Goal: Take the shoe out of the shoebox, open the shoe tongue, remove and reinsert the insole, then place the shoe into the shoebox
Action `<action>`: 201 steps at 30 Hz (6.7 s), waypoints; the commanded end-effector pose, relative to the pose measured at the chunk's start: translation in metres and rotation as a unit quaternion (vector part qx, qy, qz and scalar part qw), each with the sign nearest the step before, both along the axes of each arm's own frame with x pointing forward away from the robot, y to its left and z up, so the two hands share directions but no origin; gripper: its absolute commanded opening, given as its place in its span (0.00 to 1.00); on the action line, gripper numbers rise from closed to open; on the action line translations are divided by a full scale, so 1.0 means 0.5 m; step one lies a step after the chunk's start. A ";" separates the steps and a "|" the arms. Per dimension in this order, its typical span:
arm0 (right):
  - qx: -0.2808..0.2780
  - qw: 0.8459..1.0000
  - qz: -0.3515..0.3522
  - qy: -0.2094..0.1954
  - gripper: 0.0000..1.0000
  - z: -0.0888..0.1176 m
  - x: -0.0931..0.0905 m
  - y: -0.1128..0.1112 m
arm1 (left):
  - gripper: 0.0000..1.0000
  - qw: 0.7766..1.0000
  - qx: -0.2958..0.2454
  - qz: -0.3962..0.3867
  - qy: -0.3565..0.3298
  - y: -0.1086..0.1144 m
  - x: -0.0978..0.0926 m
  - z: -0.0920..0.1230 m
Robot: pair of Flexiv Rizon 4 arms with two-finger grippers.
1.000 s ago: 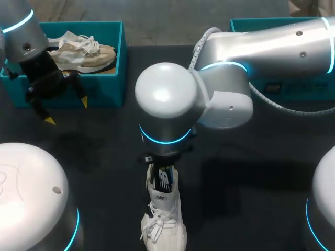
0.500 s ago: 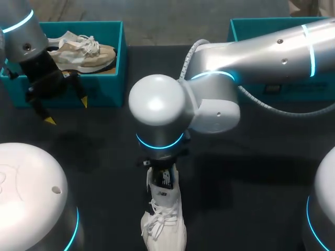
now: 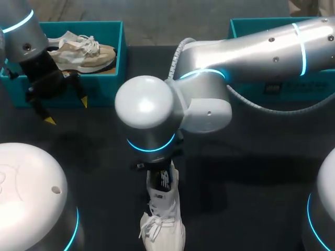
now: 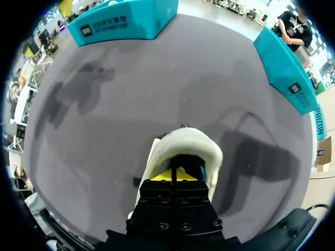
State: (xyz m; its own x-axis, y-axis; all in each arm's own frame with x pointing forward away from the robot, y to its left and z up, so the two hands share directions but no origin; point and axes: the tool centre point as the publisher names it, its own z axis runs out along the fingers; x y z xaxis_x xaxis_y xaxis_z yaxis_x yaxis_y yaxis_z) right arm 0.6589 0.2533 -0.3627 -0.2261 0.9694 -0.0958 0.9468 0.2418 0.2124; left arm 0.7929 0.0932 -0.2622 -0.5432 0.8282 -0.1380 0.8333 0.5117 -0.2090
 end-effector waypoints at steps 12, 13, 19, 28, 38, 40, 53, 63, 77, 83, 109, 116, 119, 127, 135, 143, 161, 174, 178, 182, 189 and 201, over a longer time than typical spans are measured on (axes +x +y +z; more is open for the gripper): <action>-0.045 0.995 -0.088 -0.024 0.00 0.006 -0.038 -0.041 | 1.00 1.000 0.002 0.000 0.000 0.000 -0.001 0.001; -0.047 0.995 -0.088 -0.025 0.00 0.005 -0.039 -0.042 | 1.00 1.000 0.002 0.000 0.000 0.000 -0.001 0.001; -0.062 0.993 -0.097 -0.029 0.00 -0.014 -0.039 -0.050 | 1.00 1.000 0.002 0.000 0.000 0.000 -0.001 0.001; -0.056 0.994 -0.095 -0.024 0.00 -0.050 -0.031 -0.039 | 1.00 1.000 0.002 0.000 0.000 0.000 -0.001 0.001; -0.048 0.995 -0.086 -0.021 0.00 -0.053 -0.031 -0.035 | 1.00 1.000 0.002 0.000 0.000 0.000 -0.001 0.001; -0.058 0.994 -0.084 -0.031 0.00 -0.035 -0.040 -0.027 | 1.00 1.000 0.002 0.000 0.000 0.000 -0.001 0.001; -0.125 0.986 -0.106 -0.035 0.00 -0.046 -0.033 -0.049 | 1.00 1.000 0.002 0.000 0.000 0.000 -0.001 0.001; -0.113 0.988 -0.103 -0.017 0.00 -0.107 -0.013 -0.051 | 1.00 1.000 0.002 0.000 0.000 0.000 -0.001 0.001; -0.102 0.989 -0.094 -0.053 0.00 -0.042 -0.033 -0.048 | 1.00 1.000 0.002 0.000 0.000 0.000 -0.001 0.001; -0.101 0.989 -0.098 -0.056 0.00 -0.038 -0.021 -0.056 | 1.00 1.000 0.002 0.000 0.000 0.000 -0.001 0.001; -0.001 0.996 -0.090 -0.025 0.00 -0.084 -0.002 -0.025 | 1.00 1.000 0.002 0.000 0.000 0.000 -0.001 0.001; 0.022 0.996 -0.081 -0.038 0.00 -0.018 -0.004 -0.027 | 1.00 1.000 0.002 0.000 0.000 0.000 -0.001 0.001; 0.010 0.996 -0.080 -0.046 0.00 0.001 -0.002 -0.025 | 1.00 1.000 0.002 0.000 0.000 0.000 -0.001 0.001; -0.013 0.994 -0.097 -0.052 0.00 0.009 -0.003 -0.027 | 1.00 1.000 0.002 0.000 0.000 0.000 -0.001 0.001; -0.024 0.991 -0.123 -0.049 0.00 -0.039 -0.010 -0.035 | 1.00 1.000 0.002 0.000 0.000 0.000 -0.001 0.001; -0.066 0.987 -0.139 -0.054 0.00 -0.057 -0.014 -0.022 | 1.00 1.000 0.002 0.000 0.000 0.000 -0.001 0.001; -0.119 0.976 -0.179 -0.046 0.00 -0.030 -0.065 -0.031 | 1.00 1.000 0.002 0.000 0.000 0.000 -0.001 0.001; -0.101 0.976 -0.190 -0.030 0.00 -0.089 -0.066 -0.080 | 1.00 1.000 0.002 0.000 0.000 0.000 -0.001 0.001; -0.083 0.979 -0.184 -0.022 0.00 -0.115 -0.056 -0.082 | 1.00 1.000 0.002 0.000 0.000 0.000 -0.001 0.001; -0.054 0.983 -0.175 -0.013 0.00 -0.132 -0.048 -0.078 | 1.00 1.000 0.002 0.000 0.000 0.000 -0.001 0.001; 0.034 0.990 -0.132 -0.021 0.00 -0.123 -0.041 -0.064 | 1.00 1.000 0.002 0.000 0.000 0.000 -0.001 0.001; 0.036 0.991 -0.112 -0.069 0.00 -0.043 -0.034 -0.054 | 1.00 1.000 0.002 0.000 0.000 0.000 -0.001 0.001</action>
State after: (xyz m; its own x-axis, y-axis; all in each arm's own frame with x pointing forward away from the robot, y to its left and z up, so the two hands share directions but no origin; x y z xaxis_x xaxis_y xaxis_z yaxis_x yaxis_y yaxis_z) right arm 0.6493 0.2310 -0.3975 -0.2878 0.9547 -0.0757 0.9140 0.2974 0.2761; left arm 0.7929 0.0932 -0.2621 -0.5432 0.8282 -0.1378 0.8333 0.5117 -0.2090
